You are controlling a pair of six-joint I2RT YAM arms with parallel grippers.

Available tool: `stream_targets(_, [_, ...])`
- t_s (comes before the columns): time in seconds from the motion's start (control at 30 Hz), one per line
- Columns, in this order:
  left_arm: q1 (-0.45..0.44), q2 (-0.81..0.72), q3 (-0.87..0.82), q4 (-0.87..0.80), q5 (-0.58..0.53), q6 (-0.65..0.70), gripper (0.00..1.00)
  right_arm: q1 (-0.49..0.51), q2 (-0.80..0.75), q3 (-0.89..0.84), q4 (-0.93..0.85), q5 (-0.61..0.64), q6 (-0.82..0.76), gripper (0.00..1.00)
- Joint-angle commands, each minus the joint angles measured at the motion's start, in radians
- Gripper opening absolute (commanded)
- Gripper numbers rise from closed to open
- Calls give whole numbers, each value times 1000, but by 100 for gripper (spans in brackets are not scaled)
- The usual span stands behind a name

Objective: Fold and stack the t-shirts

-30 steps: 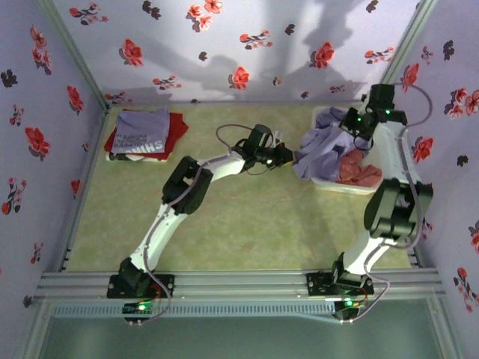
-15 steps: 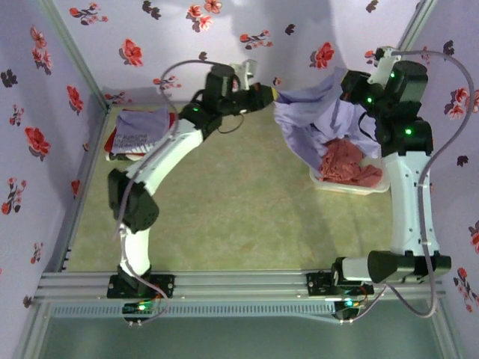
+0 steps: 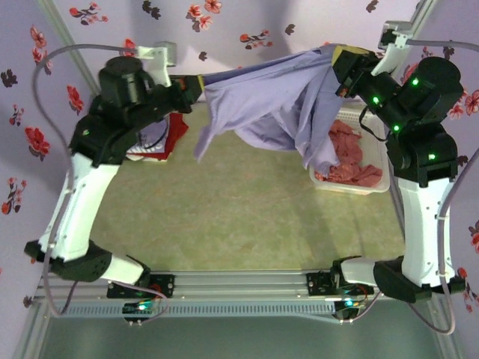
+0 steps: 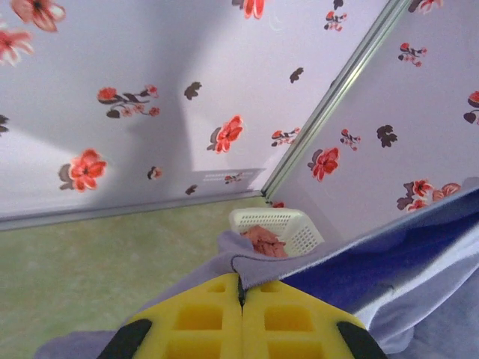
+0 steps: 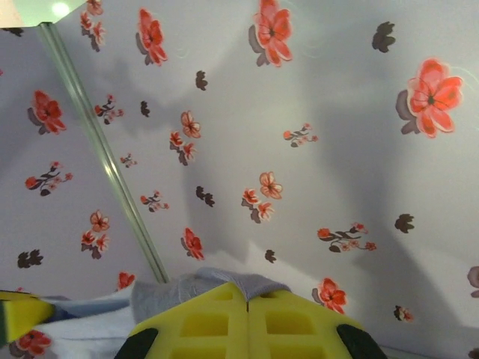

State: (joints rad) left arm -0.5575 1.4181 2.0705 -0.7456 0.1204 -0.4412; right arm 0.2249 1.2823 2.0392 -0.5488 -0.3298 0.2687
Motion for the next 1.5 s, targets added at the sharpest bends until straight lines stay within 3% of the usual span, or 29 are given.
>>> stream_targets(0.0, [-1,-42,14,-163,-87,46,0,-2,-39,9,18,-6,-33,0])
stream_targets(0.2, [-50,-78,17,-151,-66,-31,0,-2,-117,-57,13,2,-64,0])
stream_targets(0.47, [-152,-84,-6,-130,-92,-102,0,-2,-139,-14,-28,13,-99,0])
stream_targets(0.8, [-122,-211,-253,-205,-215,-107,0,13,11,14,20,-54,-22,0])
stream_targets(1.0, [43,-278,-455,-269,-196,-166,0,164,213,5,-22,-16,-59,0])
stream_targets(1.13, [184,-351,-671,-267,-139,-172,0,294,483,38,-49,-28,-58,0])
stream_targets(1.27, [359,-409,-873,-293,-51,-164,0,387,841,314,-173,-97,-43,0])
stream_targets(1.4, [650,-501,-1048,-284,194,-175,0,463,1160,659,-222,-195,49,1])
stream_targets(1.47, [755,-521,-1071,-308,236,-140,0,491,1243,728,-170,-231,112,10])
